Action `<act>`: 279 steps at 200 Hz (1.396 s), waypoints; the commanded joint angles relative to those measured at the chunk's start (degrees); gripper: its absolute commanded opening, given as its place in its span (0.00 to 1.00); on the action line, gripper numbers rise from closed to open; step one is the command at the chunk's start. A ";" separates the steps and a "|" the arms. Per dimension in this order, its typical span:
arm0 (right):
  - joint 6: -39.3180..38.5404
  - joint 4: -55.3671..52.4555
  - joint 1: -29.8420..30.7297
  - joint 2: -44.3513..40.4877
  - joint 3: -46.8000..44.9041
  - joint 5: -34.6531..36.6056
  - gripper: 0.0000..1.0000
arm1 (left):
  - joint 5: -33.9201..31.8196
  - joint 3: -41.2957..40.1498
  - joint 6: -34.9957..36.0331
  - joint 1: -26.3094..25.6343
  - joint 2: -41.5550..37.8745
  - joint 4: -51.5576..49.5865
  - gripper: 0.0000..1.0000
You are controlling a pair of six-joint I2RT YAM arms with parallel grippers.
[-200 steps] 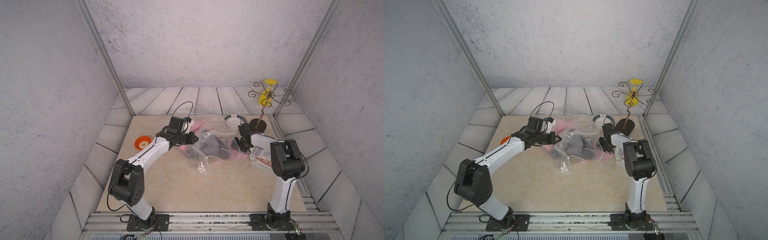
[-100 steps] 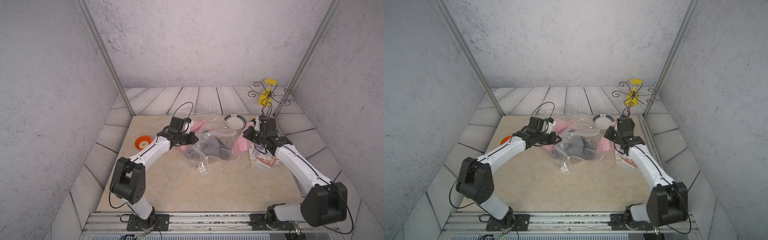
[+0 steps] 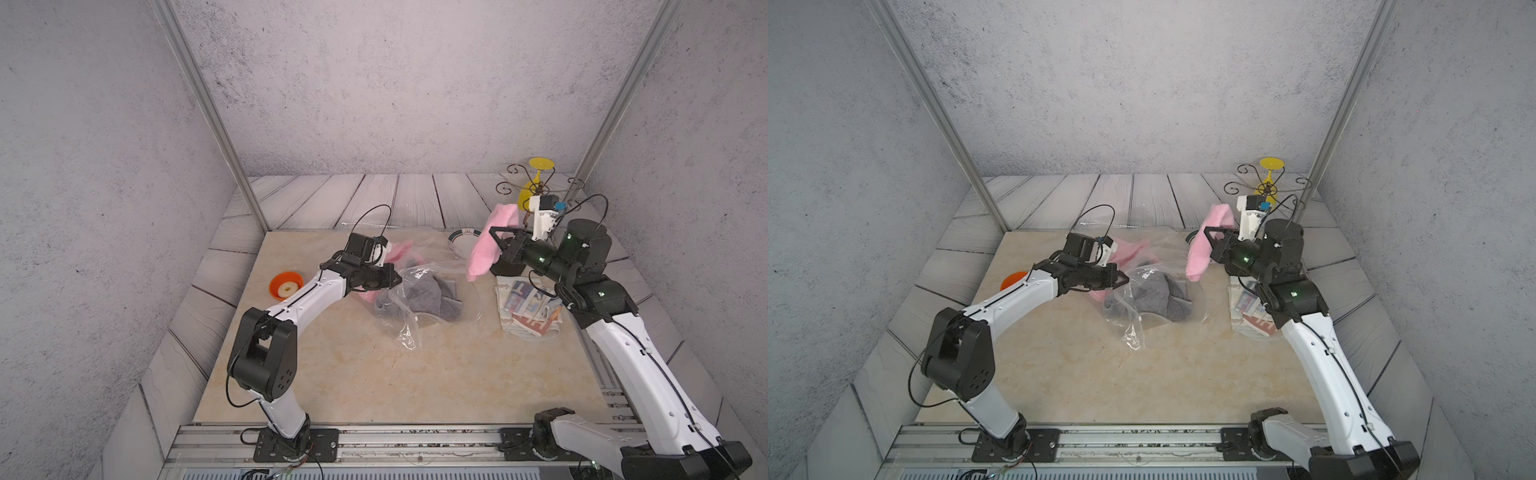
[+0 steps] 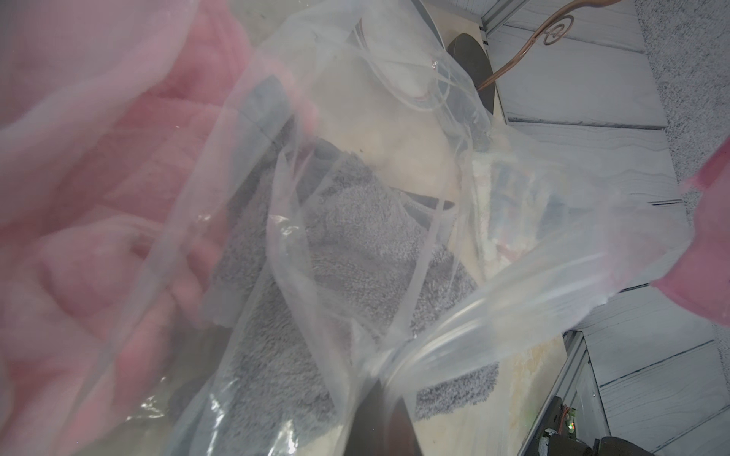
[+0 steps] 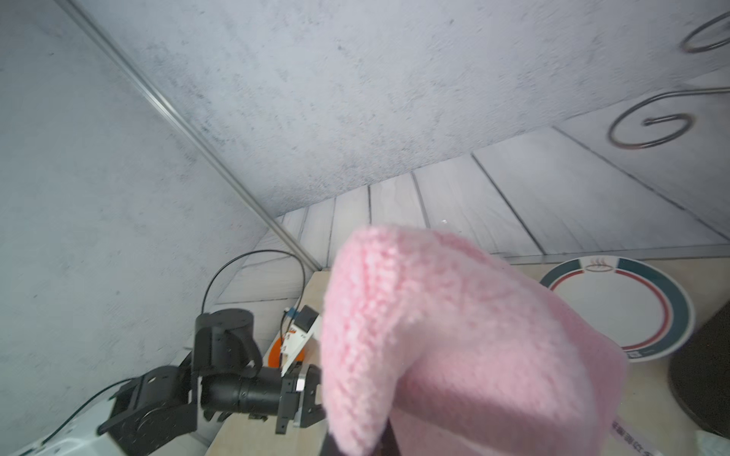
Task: Place the folded towel into the vacuum bag
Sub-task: Place the towel in the vacuum bag.
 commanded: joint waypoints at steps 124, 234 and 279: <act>0.13 5.13 13.21 29.46 -8.42 -0.94 0.01 | 9.14 9.34 -3.95 -2.35 -3.49 2.56 0.00; -0.37 -2.24 12.96 31.38 -8.42 12.23 0.02 | 15.14 19.15 1.37 -2.32 -7.28 -2.90 0.00; -2.80 3.88 13.51 24.69 -12.30 4.87 0.00 | 11.49 13.01 0.60 -2.74 -5.83 0.50 0.00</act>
